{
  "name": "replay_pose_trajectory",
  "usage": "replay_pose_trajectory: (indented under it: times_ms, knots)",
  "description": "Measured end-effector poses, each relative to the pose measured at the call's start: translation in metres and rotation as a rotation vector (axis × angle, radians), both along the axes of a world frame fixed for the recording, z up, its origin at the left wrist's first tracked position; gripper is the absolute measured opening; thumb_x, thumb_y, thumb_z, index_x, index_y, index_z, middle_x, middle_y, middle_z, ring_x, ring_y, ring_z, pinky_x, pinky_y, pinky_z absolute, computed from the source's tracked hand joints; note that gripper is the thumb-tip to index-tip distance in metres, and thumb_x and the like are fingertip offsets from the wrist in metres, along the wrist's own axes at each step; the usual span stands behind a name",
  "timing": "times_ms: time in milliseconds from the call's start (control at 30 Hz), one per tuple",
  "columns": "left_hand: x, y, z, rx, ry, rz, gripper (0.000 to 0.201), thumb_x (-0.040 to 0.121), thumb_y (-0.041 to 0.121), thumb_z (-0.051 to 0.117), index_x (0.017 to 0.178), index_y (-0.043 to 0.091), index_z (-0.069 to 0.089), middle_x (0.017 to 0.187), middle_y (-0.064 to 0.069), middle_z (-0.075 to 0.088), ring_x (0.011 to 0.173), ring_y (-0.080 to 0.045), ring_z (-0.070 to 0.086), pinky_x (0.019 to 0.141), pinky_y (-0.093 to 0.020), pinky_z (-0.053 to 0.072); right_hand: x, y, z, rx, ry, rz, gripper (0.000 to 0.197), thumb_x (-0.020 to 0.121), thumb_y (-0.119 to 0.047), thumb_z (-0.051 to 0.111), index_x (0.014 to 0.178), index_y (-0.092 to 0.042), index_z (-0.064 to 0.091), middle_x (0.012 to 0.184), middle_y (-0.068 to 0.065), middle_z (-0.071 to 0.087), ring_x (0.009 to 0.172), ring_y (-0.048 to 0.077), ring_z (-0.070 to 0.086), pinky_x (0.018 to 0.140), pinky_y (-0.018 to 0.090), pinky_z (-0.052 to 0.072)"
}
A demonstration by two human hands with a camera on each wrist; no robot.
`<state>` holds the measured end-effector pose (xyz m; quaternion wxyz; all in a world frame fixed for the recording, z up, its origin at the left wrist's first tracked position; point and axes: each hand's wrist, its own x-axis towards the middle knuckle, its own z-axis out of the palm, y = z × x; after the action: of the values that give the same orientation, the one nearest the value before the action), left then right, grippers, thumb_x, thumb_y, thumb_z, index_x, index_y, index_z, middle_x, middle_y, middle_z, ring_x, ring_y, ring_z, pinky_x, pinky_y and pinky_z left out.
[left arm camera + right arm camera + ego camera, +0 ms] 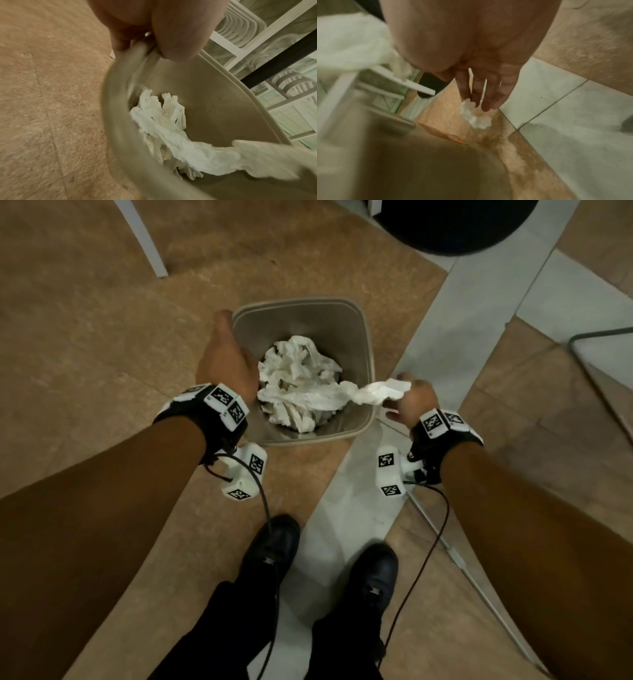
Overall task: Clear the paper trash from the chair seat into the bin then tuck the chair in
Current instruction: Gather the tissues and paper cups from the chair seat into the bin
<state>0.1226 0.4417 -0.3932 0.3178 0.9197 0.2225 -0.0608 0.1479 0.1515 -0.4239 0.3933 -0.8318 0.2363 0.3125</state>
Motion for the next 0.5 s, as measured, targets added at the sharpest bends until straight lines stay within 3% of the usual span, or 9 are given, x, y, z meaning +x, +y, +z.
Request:
replay_pose_trajectory:
  times_ms: [33, 100, 167, 200, 267, 300, 400, 500]
  knots:
    - [-0.002, -0.001, 0.004, -0.014, 0.036, -0.004, 0.052, 0.093, 0.014, 0.043, 0.144, 0.013, 0.030, 0.105, -0.015, 0.064, 0.074, -0.030, 0.057, 0.061, -0.036, 0.039, -0.004, 0.004, 0.026, 0.096, 0.004, -0.173, 0.039, 0.092, -0.044, 0.052, 0.105, -0.009, 0.066, 0.102, 0.011, 0.070, 0.098, 0.033, 0.067, 0.086, 0.043, 0.057]
    - [-0.011, -0.006, 0.017, -0.034, 0.126, -0.001, 0.056, 0.094, 0.015, 0.045, 0.147, 0.012, 0.026, 0.088, -0.010, 0.060, 0.067, -0.028, 0.052, 0.058, -0.035, 0.036, -0.017, 0.009, 0.068, 0.281, 0.038, -0.439, 0.062, 0.088, -0.064, 0.047, 0.101, -0.008, 0.072, 0.094, 0.008, 0.074, 0.088, 0.027, 0.071, 0.074, 0.040, 0.061]
    - [-0.020, -0.014, 0.032, -0.062, 0.218, 0.005, 0.059, 0.095, 0.019, 0.047, 0.149, 0.012, 0.024, 0.083, -0.008, 0.056, 0.068, -0.029, 0.051, 0.060, -0.037, 0.039, -0.030, 0.016, 0.094, 0.187, -0.036, -0.286, 0.060, 0.076, -0.071, 0.061, 0.097, -0.017, 0.075, 0.092, -0.002, 0.074, 0.088, 0.019, 0.071, 0.074, 0.035, 0.061]
    - [-0.025, -0.017, 0.040, -0.072, 0.268, 0.007, 0.060, 0.095, 0.019, 0.048, 0.149, 0.013, 0.022, 0.085, -0.010, 0.057, 0.070, -0.030, 0.052, 0.063, -0.040, 0.041, -0.036, 0.017, 0.101, 0.088, -0.074, -0.095, 0.055, 0.073, -0.068, 0.068, 0.099, -0.020, 0.075, 0.093, -0.008, 0.071, 0.089, 0.014, 0.068, 0.079, 0.033, 0.058]
    - [-0.034, -0.023, 0.048, -0.090, 0.362, 0.008, 0.058, 0.096, 0.015, 0.047, 0.148, 0.016, 0.021, 0.086, -0.015, 0.060, 0.070, -0.033, 0.056, 0.062, -0.042, 0.044, -0.044, 0.019, 0.108, -0.145, -0.122, 0.222, 0.038, 0.077, -0.045, 0.075, 0.107, -0.021, 0.073, 0.100, -0.005, 0.068, 0.094, 0.016, 0.064, 0.086, 0.029, 0.053]
    - [-0.038, -0.025, 0.049, -0.100, 0.393, 0.010, 0.055, 0.096, 0.012, 0.046, 0.146, 0.016, 0.023, 0.086, -0.017, 0.061, 0.069, -0.034, 0.056, 0.061, -0.042, 0.045, -0.044, 0.018, 0.109, -0.215, -0.155, 0.293, 0.031, 0.081, -0.033, 0.073, 0.109, -0.020, 0.072, 0.106, 0.001, 0.069, 0.099, 0.021, 0.065, 0.087, 0.030, 0.052]
    - [-0.051, -0.034, 0.053, -0.100, 0.437, -0.005, 0.049, 0.095, 0.009, 0.046, 0.140, 0.015, 0.028, 0.088, -0.021, 0.063, 0.068, -0.033, 0.055, 0.061, -0.040, 0.042, -0.045, 0.009, 0.119, -0.346, -0.168, 0.213, 0.022, 0.089, -0.019, 0.061, 0.111, -0.020, 0.068, 0.118, 0.010, 0.065, 0.108, 0.030, 0.062, 0.090, 0.033, 0.051]
    - [-0.067, -0.048, 0.056, -0.143, 0.445, -0.048, 0.051, 0.093, 0.012, 0.049, 0.140, 0.018, 0.030, 0.084, -0.014, 0.060, 0.074, -0.034, 0.058, 0.064, -0.040, 0.043, -0.059, 0.012, 0.137, -0.292, -0.255, 0.181, 0.020, 0.091, -0.017, 0.059, 0.109, -0.020, 0.067, 0.117, 0.008, 0.065, 0.106, 0.027, 0.062, 0.085, 0.027, 0.046]
